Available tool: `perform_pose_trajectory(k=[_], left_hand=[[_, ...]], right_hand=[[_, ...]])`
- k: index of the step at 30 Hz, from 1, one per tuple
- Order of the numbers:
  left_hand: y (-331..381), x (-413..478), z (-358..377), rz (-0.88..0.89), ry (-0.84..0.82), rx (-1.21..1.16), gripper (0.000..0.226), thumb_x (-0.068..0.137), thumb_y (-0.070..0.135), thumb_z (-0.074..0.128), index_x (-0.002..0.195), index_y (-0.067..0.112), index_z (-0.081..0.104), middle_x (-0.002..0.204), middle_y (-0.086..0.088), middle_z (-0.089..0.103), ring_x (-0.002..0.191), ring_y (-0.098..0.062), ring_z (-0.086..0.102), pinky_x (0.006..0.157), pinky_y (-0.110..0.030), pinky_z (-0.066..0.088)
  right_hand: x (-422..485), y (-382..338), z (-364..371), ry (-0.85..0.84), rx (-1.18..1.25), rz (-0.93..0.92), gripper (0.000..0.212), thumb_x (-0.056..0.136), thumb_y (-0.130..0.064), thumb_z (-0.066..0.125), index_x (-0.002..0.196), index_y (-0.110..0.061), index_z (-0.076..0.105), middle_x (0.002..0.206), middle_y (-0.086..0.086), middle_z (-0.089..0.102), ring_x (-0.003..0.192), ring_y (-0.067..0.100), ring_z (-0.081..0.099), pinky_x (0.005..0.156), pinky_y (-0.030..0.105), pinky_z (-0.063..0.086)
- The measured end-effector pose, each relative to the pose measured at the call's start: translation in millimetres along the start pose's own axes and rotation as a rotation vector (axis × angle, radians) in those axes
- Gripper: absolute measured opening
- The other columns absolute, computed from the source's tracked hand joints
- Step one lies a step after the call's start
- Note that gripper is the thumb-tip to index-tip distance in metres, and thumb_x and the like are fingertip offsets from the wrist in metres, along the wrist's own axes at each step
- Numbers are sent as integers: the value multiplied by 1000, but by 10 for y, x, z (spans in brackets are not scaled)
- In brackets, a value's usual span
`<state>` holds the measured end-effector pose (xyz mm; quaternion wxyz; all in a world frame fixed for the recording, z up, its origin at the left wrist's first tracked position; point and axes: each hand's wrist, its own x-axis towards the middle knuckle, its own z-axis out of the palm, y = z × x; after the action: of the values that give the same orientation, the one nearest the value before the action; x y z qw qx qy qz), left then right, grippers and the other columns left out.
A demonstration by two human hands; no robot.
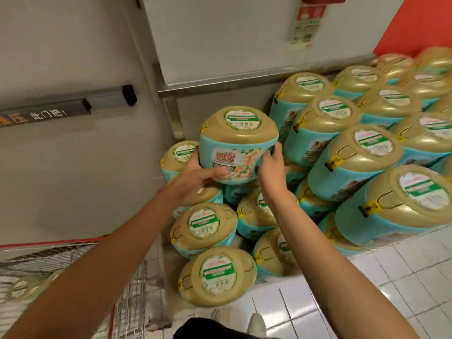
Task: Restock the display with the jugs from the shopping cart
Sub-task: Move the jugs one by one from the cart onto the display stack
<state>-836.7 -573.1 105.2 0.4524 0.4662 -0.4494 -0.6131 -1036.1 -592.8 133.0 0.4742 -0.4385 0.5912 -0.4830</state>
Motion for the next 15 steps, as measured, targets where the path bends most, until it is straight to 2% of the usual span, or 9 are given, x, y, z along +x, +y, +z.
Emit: perform_pose_trajectory(k=[4,6,7,9,10,11,13,15], left_hand=[[32,377,-26,-22,72,28,105,65,21,99,149,18,38,135,-10,69,125,-32,67,97,-51,59],[78,559,-46,-17,108,12,110,62,21,101,150,20,35,137,-10,68,126,-30,66,103,-53,56],[101,647,-52,-11,121,15,112,59,23,102,150,20,35,137,-10,68,126,-30,66,104,-54,55],[112,802,-53,-1,152,21,114,56,24,104,148,19,35,136,-11,67,125,-30,66,105,-57,53],[104,867,-51,5,164,22,114,57,22,103,147,17,35,137,-13,67,126,-31,66,105,-59,52],[88,922,-44,13,172,22,113,58,19,101,148,15,34,138,-14,66,126,-32,65,106,-60,52],[65,1017,-21,31,181,31,113,59,16,96,151,12,31,140,-17,64,127,-33,64,106,-60,51],[50,1086,-18,38,176,41,115,59,13,94,153,13,29,143,-18,61,129,-34,63,107,-59,51]], right_hand=[[354,-10,120,28,95,44,48,109,-36,39,156,-33,44,153,-6,55,142,18,51,120,50,41],[556,-61,195,44,180,87,48,108,-30,41,155,-25,47,152,0,58,140,21,53,118,50,43],[656,-81,233,50,261,125,46,106,-24,43,151,-20,52,145,3,63,134,23,59,113,49,48],[823,-124,302,52,427,193,40,102,-12,44,139,-7,59,133,7,68,122,25,65,94,40,58],[883,-140,333,60,473,205,36,101,-8,44,134,-6,59,131,9,66,120,26,64,85,35,57],[925,-147,361,64,494,207,30,101,-8,43,129,-13,53,133,11,62,122,27,61,82,31,54],[983,-148,412,59,485,189,28,103,-12,41,128,-24,43,150,15,54,135,30,56,93,34,52],[1012,-102,429,58,458,151,35,106,-17,40,140,-23,46,165,12,41,147,27,46,115,41,45]])
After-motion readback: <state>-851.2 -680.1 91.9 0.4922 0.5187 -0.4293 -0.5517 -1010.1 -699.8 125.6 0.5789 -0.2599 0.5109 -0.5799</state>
